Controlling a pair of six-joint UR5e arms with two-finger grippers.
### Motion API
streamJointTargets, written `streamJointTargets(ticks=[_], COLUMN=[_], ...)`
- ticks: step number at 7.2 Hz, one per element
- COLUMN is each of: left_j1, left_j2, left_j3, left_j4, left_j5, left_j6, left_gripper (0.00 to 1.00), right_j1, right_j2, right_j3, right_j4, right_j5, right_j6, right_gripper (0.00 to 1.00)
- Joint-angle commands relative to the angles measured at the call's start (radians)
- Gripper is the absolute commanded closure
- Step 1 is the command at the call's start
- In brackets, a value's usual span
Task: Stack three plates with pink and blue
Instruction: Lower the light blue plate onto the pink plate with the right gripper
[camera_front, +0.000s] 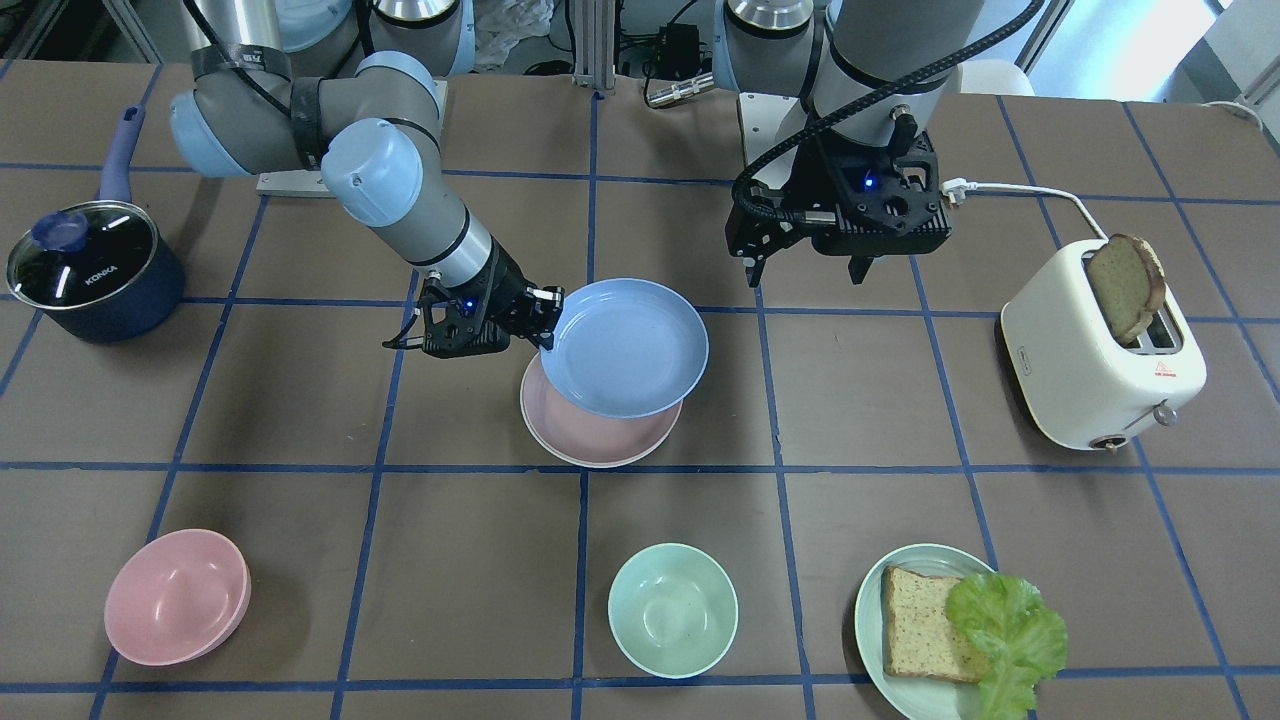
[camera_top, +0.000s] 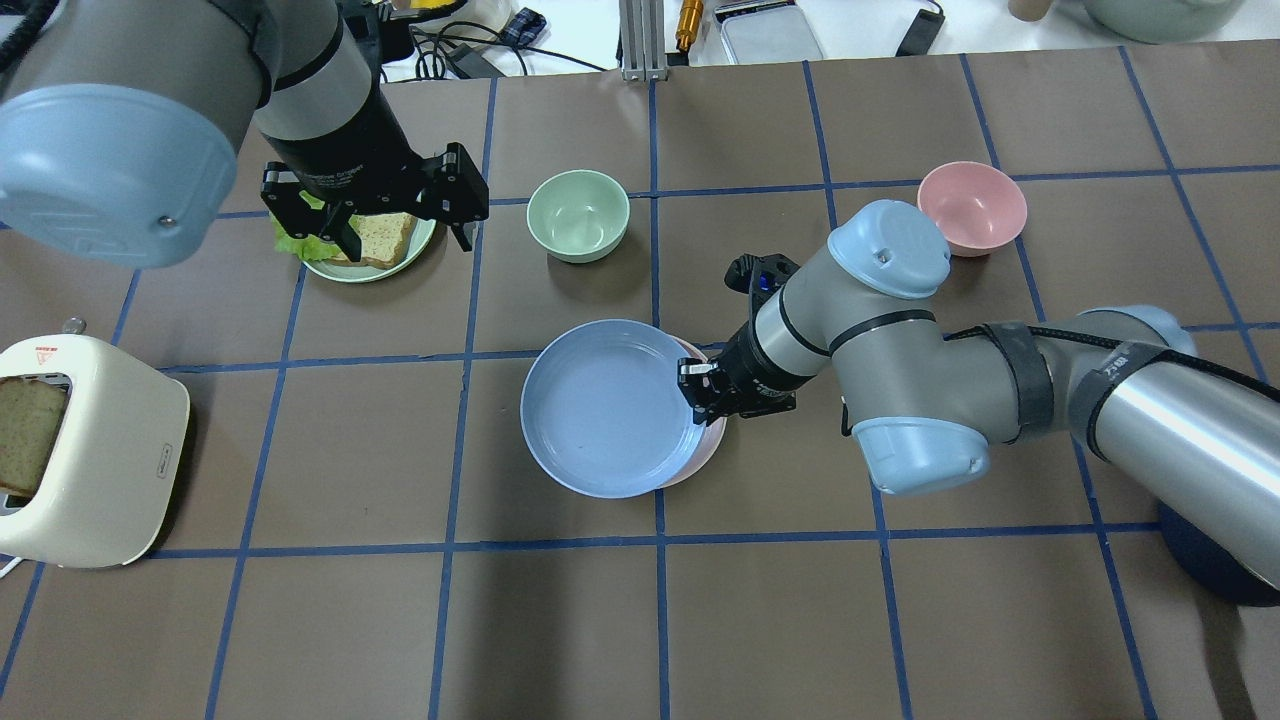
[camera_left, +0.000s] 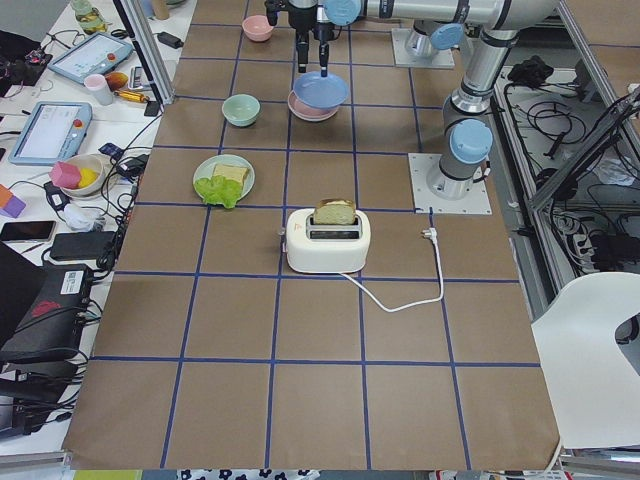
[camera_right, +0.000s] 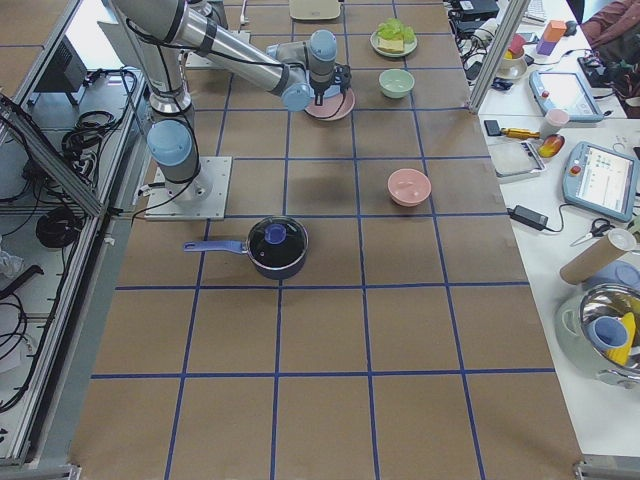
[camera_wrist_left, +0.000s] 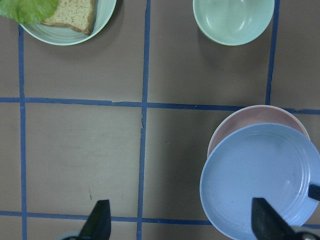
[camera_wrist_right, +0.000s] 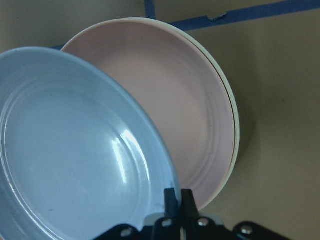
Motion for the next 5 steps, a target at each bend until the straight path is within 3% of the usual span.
streamJointTargets(ticks=[1, 5], left_j1=[0.002, 0.003], left_j2=[-0.013, -0.005], left_j3=[0.007, 0.001], left_j4=[0.005, 0.011], left_j5=[-0.002, 0.001], left_j6=[-0.001, 0.0], left_gripper=[0.0, 0.0], right_j1=[0.001, -0.013], right_j2=[0.006, 0.037], right_j3=[0.002, -0.01], right_j4=[-0.002, -0.035], right_j5=[-0.003, 0.0], right_j6=[-0.016, -0.144], right_gripper=[1.0, 1.0])
